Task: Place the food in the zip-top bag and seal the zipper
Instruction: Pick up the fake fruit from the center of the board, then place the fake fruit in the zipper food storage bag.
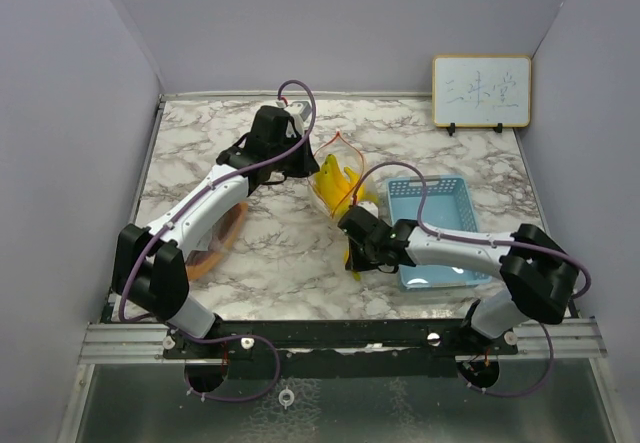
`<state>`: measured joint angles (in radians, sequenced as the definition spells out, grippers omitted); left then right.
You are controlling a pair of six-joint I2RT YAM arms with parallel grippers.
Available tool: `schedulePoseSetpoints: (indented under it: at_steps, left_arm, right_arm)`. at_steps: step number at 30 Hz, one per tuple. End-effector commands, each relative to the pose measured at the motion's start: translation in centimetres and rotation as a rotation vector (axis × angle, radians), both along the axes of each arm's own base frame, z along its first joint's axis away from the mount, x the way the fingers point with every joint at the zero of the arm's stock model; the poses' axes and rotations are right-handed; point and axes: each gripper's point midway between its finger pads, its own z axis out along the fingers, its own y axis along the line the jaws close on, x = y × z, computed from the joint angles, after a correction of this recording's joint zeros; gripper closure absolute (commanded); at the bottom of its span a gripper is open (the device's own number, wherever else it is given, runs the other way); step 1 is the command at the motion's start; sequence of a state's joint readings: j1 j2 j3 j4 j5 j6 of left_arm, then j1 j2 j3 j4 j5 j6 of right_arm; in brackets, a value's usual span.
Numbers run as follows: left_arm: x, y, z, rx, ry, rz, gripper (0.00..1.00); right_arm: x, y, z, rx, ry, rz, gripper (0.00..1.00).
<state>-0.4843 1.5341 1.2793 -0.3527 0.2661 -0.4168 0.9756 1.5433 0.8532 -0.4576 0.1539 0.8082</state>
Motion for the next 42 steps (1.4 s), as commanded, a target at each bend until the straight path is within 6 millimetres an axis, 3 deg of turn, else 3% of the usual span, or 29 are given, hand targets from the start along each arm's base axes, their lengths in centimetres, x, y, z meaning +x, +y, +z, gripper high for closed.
schedulePoseSetpoints:
  at_steps: [1, 3, 7, 11, 13, 15, 17, 20, 23, 29, 35, 42]
  left_arm:
    - [-0.5, 0.0, 2.6, -0.031, -0.060, -0.025, 1.00]
    - [-0.5, 0.1, 2.7, -0.031, -0.066, -0.026, 1.00]
    - [-0.6, 0.0, 2.8, -0.040, -0.074, -0.030, 1.00]
    - [-0.7, 0.1, 2.9, -0.042, -0.083, -0.031, 1.00]
    - [-0.8, 0.1, 2.8, -0.044, -0.086, -0.030, 1.00]
    - [-0.8, 0.1, 2.9, -0.052, -0.088, -0.029, 1.00]
    - [-0.8, 0.0, 3.1, -0.057, -0.092, -0.029, 1.00]
    - [-1.0, 0.1, 3.4, -0.064, -0.097, -0.027, 1.00]
    - [-1.1, 0.1, 3.6, -0.072, -0.099, -0.027, 1.00]
    - [-1.4, 0.3, 4.0, -0.084, -0.108, -0.017, 1.00]
    - [-1.7, 0.6, 3.9, -0.073, -0.106, -0.010, 1.00]
    - [-1.9, 0.6, 3.8, -0.079, -0.099, -0.012, 1.00]
  right_arm:
    - [-0.5, -1.0, 3.5, 0.030, -0.060, 0.007, 0.98]
    - [-1.0, -1.3, 6.3, 0.068, -0.084, 0.030, 0.98]
    - [-1.6, -0.5, 14.5, 0.239, -0.186, 0.112, 0.98]
    - [-1.9, 1.8, 22.8, 0.405, -0.315, 0.277, 0.98]
    - [-1.7, 3.5, 25.9, 0.469, -0.361, 0.349, 0.98]
    - [-1.1, 5.1, 27.7, 0.500, -0.388, 0.380, 0.98]
    - [0.3, 6.3, 27.9, 0.492, -0.412, 0.361, 0.98]
    - [2.9, 7.1, 26.5, 0.449, -0.437, 0.303, 0.98]
    - [5.7, 7.1, 25.4, 0.440, -0.426, 0.206, 0.98]
    - [9.4, 6.3, 25.7, 0.401, -0.594, 0.099, 0.98]
    - [10.5, 6.1, 26.9, 0.384, -0.670, 0.095, 0.98]
    - [10.6, 5.2, 23.2, 0.315, -0.649, 0.081, 0.98]
